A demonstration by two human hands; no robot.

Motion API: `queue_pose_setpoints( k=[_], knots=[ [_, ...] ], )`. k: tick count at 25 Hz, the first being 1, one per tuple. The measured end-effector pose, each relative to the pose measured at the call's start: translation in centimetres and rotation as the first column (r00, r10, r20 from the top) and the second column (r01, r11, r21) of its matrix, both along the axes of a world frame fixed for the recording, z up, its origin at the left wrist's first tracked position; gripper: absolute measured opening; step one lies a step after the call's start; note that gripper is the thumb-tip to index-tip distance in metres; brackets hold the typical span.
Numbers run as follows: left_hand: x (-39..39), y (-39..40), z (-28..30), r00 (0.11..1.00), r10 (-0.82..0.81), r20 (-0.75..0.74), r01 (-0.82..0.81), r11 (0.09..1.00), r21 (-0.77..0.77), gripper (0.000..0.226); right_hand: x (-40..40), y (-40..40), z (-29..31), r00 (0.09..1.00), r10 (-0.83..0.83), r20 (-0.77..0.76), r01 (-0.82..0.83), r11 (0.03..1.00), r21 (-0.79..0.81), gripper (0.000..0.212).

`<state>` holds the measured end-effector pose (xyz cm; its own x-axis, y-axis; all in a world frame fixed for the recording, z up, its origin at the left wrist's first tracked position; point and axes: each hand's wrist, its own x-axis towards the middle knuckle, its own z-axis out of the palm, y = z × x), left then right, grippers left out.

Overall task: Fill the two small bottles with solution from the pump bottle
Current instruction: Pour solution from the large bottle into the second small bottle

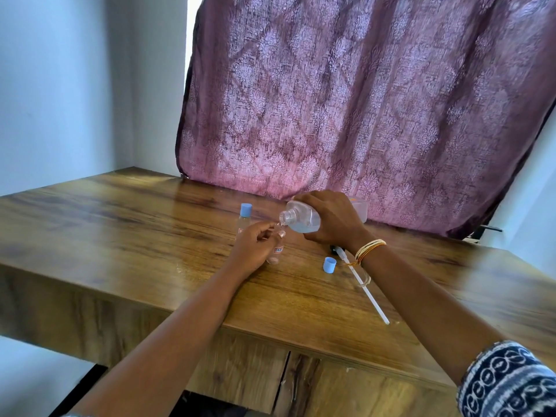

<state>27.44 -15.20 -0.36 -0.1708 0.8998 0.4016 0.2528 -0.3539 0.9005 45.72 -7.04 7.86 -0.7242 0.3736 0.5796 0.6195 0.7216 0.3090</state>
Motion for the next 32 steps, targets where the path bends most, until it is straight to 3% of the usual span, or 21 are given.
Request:
queue_pose_setpoints(
  k=[32],
  knots=[
    [-0.05,0.07,0.08,0.998,0.004,-0.059,-0.003,1.000,0.008,0.033,0.41,-0.02,0.08,1.000,-0.015,-0.017,0.015,1.000,0.003,0.064]
  ],
)
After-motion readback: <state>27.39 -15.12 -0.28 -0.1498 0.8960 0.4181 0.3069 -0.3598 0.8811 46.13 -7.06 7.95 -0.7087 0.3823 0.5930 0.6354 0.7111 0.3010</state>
